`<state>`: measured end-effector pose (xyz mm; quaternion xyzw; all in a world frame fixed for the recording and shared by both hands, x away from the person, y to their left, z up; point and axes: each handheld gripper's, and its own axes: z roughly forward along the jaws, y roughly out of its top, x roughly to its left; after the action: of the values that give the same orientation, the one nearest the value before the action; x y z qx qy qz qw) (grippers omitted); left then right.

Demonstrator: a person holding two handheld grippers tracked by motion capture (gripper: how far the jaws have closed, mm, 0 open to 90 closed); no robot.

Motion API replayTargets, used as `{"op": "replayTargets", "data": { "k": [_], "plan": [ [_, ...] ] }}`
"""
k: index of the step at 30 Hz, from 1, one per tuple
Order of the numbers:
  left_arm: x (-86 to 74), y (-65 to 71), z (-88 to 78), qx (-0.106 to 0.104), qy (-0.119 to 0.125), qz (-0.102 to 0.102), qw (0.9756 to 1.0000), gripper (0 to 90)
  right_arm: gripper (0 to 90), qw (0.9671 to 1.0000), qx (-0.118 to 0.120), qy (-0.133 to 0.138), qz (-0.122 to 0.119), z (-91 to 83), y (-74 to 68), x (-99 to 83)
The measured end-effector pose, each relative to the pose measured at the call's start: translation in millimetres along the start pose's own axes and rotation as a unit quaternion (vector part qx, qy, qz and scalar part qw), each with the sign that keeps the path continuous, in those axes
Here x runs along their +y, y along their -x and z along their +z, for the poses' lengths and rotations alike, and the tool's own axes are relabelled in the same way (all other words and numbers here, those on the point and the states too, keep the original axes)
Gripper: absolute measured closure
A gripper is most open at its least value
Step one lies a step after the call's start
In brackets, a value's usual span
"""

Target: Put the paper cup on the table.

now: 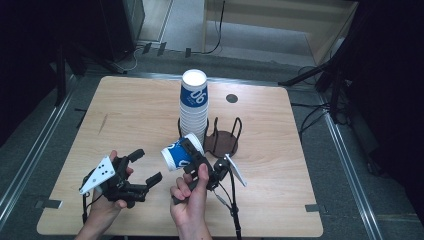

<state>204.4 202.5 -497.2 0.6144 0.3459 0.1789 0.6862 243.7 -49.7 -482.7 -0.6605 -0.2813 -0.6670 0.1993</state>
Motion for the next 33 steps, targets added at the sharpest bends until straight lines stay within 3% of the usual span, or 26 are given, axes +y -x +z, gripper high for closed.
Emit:
{"op": "replayTargets", "data": {
  "k": [4,12,18,22,24,26,27,29,32,33],
  "plan": [
    [0.9,-2.1,-3.0,0.007,-0.001,-0.005,1.0000,0.2,21.5,0.9988,-0.014,0.008,-0.045,-2.2,-1.8,0.1],
    [-0.3,-8.0,-6.6,0.024,-0.005,-0.010,0.9997,0.2,21.6,0.9945,-0.027,0.016,-0.100,-4.5,-3.8,0.8],
    [-2.3,-11.6,-8.0,0.037,-0.009,-0.011,0.9992,0.2,21.6,0.9881,-0.042,0.028,-0.146,-7.9,-4.2,4.3],
    [-3.9,-14.9,-9.0,0.047,-0.018,-0.007,0.9987,0.1,21.6,0.9822,-0.049,0.034,-0.178,-11.4,-6.5,7.3],
    [-5.1,-16.5,-9.5,0.057,-0.015,-0.001,0.9983,0.2,21.6,0.9778,-0.050,0.035,-0.201,-12.5,-7.6,9.0],
    [-5.5,-18.2,-10.2,0.062,-0.014,-0.003,0.9979,0.2,21.6,0.9727,-0.056,0.038,-0.222,-13.5,-9.5,9.9],
    [-5.8,-18.8,-10.4,0.066,-0.014,-0.002,0.9977,0.2,21.6,0.9678,-0.063,0.039,-0.240,-14.6,-10.3,10.4],
    [-6.2,-20.4,-11.2,0.072,-0.016,0.000,0.9973,0.2,21.6,0.9615,-0.066,0.041,-0.264,-16.4,-11.4,11.3],
    [-7.9,-22.6,-12.3,0.090,-0.017,0.006,0.9958,0.2,21.6,0.9534,-0.075,0.044,-0.289,-19.4,-12.1,13.0],
    [-8.6,-23.3,-12.5,0.094,-0.018,0.009,0.9954,0.2,21.6,0.9521,-0.074,0.043,-0.293,-20.3,-12.5,13.1]
  ]
}}
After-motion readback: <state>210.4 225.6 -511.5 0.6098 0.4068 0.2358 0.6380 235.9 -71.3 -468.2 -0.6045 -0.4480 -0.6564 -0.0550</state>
